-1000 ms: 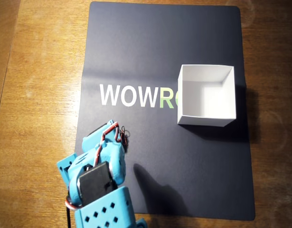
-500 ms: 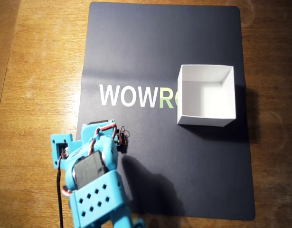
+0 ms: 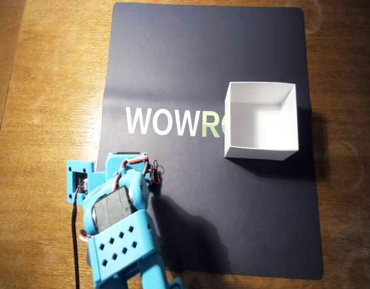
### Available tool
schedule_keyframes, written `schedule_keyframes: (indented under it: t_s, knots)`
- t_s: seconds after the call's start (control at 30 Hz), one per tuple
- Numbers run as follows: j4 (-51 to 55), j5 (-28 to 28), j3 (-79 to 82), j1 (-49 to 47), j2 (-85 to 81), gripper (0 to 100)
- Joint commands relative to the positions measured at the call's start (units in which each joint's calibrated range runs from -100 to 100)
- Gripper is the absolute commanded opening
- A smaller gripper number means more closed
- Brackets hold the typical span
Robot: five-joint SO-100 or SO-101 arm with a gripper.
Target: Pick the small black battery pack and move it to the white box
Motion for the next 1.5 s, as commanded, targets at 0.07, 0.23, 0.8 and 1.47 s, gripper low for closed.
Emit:
schedule_keyframes:
  t_s: [0.07, 0.23, 0.8, 1.47]
  knots:
    - [-0.58, 0.13, -2.98, 0.83, -0.39, 9]
    - [-0.32, 0.08, -2.25, 0.48, 0.05, 17]
    - [2.84, 0.02, -2.98, 0.36, 4.17, 17]
    - [2.40, 0.08, -7.88, 0.01, 14.69, 17]
